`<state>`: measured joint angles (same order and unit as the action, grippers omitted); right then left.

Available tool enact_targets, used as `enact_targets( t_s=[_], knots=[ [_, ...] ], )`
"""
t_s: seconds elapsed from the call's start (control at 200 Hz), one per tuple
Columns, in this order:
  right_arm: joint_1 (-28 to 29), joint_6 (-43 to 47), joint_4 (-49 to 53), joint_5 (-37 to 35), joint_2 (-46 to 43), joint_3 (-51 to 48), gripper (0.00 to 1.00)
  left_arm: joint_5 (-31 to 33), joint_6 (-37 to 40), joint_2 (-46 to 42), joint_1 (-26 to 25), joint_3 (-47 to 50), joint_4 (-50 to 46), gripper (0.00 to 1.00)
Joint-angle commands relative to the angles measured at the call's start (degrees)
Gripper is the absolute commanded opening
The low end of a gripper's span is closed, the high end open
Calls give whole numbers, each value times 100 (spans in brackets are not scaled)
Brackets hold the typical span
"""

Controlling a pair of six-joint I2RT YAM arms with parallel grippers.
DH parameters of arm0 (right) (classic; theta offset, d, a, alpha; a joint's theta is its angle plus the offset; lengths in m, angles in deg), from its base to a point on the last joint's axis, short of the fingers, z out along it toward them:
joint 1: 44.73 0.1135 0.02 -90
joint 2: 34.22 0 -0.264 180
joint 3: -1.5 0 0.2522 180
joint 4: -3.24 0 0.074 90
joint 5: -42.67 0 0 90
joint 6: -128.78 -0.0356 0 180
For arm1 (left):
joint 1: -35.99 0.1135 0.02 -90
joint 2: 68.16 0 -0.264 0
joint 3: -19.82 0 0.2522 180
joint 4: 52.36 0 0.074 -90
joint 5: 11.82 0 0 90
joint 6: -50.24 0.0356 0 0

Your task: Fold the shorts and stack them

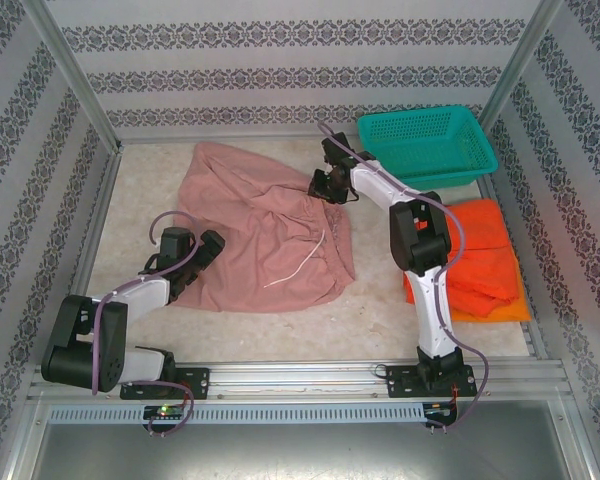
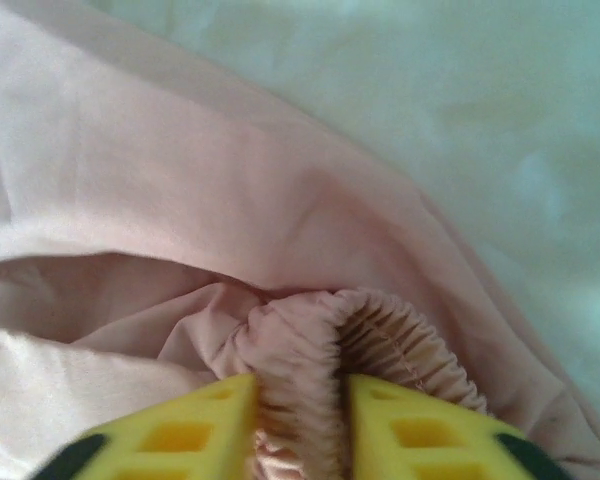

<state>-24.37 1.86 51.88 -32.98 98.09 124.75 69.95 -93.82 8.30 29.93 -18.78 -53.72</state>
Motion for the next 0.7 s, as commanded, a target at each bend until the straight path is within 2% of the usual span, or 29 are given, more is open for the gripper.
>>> enact_targets(
  t_s=[0.0,0.04,0.09,0.365,0.585,0.694],
  knots=[
    [-145,-242,-184,113,126,212,12,114,-217,251,-70,379,-597,100],
    [-201,-331,-215,136,128,230,3,152,-236,212,-70,407,-662,100],
    [-257,-417,-297,149,96,209,0,211,-248,136,-66,448,-731,100],
    [-532,-691,-1120,-543,-547,-392,0,731,-296,-493,-70,668,-1354,100],
    [-730,-783,-1029,-1202,-742,-509,0,990,-471,-975,-68,911,-1576,100],
    [-775,-963,-1154,-1628,-962,-895,0,1127,-526,-1263,-66,1013,-1715,100]
  ],
)
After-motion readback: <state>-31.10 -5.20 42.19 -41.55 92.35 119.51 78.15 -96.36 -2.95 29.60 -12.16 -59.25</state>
